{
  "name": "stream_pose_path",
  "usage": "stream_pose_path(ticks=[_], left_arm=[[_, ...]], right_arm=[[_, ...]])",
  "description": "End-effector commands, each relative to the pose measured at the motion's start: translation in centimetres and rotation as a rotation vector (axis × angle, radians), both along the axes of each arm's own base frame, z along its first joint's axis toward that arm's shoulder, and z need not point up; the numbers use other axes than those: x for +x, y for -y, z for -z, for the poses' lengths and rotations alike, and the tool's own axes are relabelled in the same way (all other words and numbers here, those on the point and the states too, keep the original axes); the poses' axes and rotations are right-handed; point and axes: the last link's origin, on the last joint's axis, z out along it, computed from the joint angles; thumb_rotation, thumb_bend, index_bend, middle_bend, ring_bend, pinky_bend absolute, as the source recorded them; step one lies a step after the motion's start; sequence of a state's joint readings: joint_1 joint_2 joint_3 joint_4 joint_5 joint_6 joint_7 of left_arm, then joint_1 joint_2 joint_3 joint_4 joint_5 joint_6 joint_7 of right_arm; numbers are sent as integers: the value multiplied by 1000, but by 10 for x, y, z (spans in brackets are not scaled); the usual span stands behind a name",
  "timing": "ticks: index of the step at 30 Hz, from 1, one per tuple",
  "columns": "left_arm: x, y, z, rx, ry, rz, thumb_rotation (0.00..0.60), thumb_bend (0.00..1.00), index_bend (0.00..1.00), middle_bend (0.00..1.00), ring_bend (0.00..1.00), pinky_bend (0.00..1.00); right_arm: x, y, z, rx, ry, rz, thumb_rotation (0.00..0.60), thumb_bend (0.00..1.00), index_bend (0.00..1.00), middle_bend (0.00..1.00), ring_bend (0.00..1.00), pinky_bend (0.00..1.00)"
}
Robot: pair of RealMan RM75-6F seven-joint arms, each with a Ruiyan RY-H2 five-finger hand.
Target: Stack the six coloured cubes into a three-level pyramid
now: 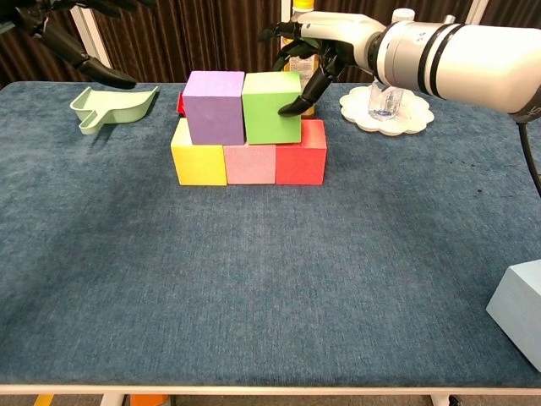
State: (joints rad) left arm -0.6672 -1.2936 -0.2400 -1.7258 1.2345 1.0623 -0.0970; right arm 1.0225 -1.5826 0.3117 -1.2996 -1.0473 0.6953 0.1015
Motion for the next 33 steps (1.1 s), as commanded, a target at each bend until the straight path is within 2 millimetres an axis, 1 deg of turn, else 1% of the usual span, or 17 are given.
stream_pose_path(ticks=[1, 13, 21, 28, 33], left_arm=[[0, 0, 0, -1, 1, -1, 600, 21, 85, 114, 103, 109], [-2, 0, -1, -3, 7, 0, 600, 21, 85, 114, 103, 109], [-2, 1, -1, -8, 11, 1, 600, 21, 85, 114, 103, 109], [-1, 0, -1, -12, 14, 4, 600, 21, 85, 114, 103, 109], [-2, 0, -1, -15, 15, 2, 600, 21, 85, 114, 103, 109]], right_arm=[[0, 0, -1, -2, 1, 0, 600, 128, 0, 295, 0, 0], [-2, -1, 2, -12, -7, -5, 600, 129, 0, 298, 0, 0], [-4, -2, 3, -24, 8, -3, 600, 131, 0, 346, 0, 0], [-5, -2, 1, -31, 26, -3, 600, 131, 0, 348, 0, 0], [-4, -2, 3, -26, 26, -6, 600, 131, 0, 348, 0, 0]])
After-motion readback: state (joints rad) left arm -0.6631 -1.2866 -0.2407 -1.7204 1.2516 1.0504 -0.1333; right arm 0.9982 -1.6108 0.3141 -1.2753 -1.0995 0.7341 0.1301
